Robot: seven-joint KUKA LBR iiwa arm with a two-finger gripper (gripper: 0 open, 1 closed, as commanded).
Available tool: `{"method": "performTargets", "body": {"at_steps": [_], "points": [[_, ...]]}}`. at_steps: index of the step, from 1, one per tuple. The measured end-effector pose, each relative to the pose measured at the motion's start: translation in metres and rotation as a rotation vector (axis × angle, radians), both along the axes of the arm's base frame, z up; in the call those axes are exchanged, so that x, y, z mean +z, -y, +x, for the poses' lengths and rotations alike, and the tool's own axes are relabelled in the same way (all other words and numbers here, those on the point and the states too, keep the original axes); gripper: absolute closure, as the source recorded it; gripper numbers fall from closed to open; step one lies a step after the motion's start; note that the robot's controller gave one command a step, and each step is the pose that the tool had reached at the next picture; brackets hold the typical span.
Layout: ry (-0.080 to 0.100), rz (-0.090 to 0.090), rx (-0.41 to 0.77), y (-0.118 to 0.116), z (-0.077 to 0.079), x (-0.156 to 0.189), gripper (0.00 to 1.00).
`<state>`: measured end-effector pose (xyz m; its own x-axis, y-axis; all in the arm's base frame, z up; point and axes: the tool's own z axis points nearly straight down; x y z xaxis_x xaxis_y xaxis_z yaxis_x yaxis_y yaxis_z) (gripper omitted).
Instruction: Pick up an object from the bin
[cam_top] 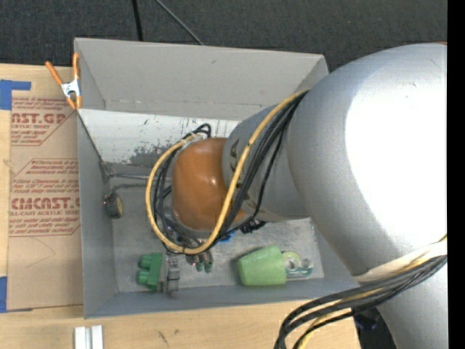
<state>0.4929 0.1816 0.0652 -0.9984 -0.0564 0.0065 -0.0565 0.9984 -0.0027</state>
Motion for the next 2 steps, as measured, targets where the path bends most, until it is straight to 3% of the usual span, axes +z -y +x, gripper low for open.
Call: {"method": "performTargets", "body": {"at_steps": [1,2], "points": [[0.013,0.006,0.082,-0.0478,-0.0065,0.0053,0.00],[0.007,0.005,0.078,-0.0461,-0.0077,0.0044,1.00]]}}
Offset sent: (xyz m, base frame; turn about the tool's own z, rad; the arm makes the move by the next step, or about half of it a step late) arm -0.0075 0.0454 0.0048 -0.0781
